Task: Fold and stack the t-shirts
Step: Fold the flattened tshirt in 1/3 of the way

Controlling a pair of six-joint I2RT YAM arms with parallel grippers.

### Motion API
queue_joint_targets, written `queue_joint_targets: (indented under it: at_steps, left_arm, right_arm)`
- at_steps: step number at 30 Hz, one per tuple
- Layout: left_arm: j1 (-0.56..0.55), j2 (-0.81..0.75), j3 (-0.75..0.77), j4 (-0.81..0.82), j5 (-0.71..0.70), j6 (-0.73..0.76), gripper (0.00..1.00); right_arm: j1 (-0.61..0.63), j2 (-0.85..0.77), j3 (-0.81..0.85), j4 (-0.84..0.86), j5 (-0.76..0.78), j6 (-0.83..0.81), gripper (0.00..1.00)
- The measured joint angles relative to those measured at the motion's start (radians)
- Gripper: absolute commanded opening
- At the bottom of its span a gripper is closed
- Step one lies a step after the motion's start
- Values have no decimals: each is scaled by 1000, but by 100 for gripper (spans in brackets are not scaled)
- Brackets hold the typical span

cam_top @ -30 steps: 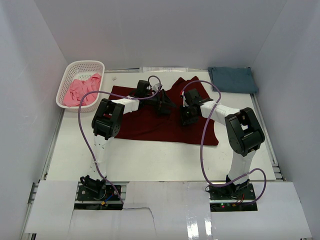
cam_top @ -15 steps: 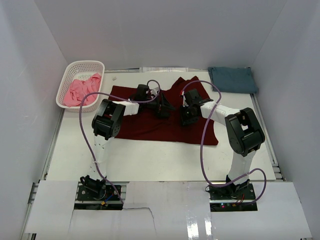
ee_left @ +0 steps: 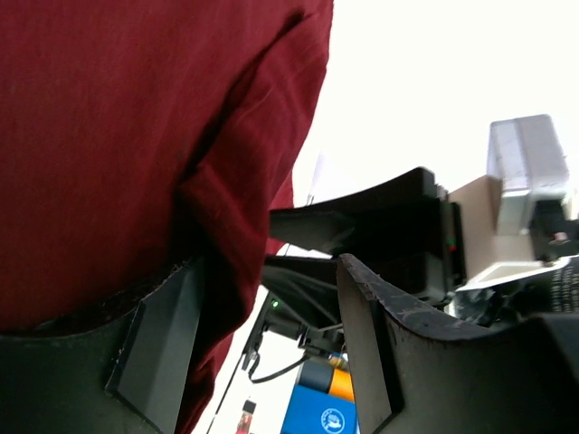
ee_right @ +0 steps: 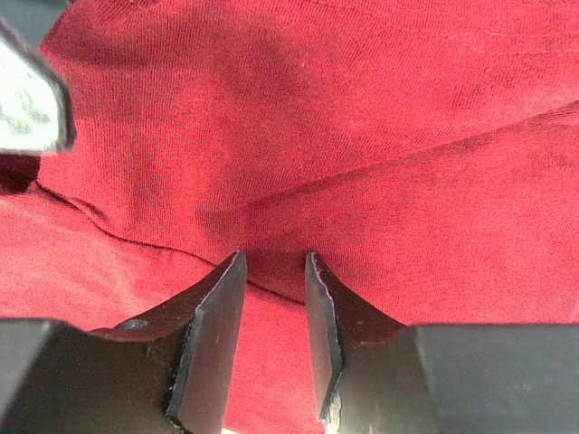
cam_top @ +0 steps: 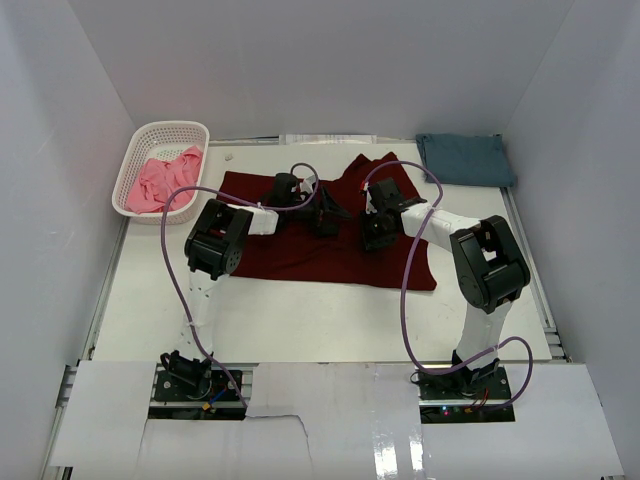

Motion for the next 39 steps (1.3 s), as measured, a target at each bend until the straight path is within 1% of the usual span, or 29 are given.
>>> queue_joint_targets:
  at_steps: [6,12,20,30,36,39]
  left_arm:
    - [-3,27,6,85,-16,-59,71]
    - [-8,71,55,144,-35,-87,72]
    - [-8,108,108,169,-69,-109,72]
    - [-5,109,109,187,-113,-149,73]
    - [8,108,116,185,-129,-167,65]
    - [14,109,122,183,-132,-173,64]
  right_arm:
    - [0,-1,-3,3,0,0,39]
    - [0,-2,-5,6,0,0,39]
    - [0,-2,-8,21,-1,0,39]
    - [0,-2,-13,34,-1,-3,39]
    - [0,-2,-13,38,-2,-4,39]
    - [0,-2,-13,39,-3,-5,39]
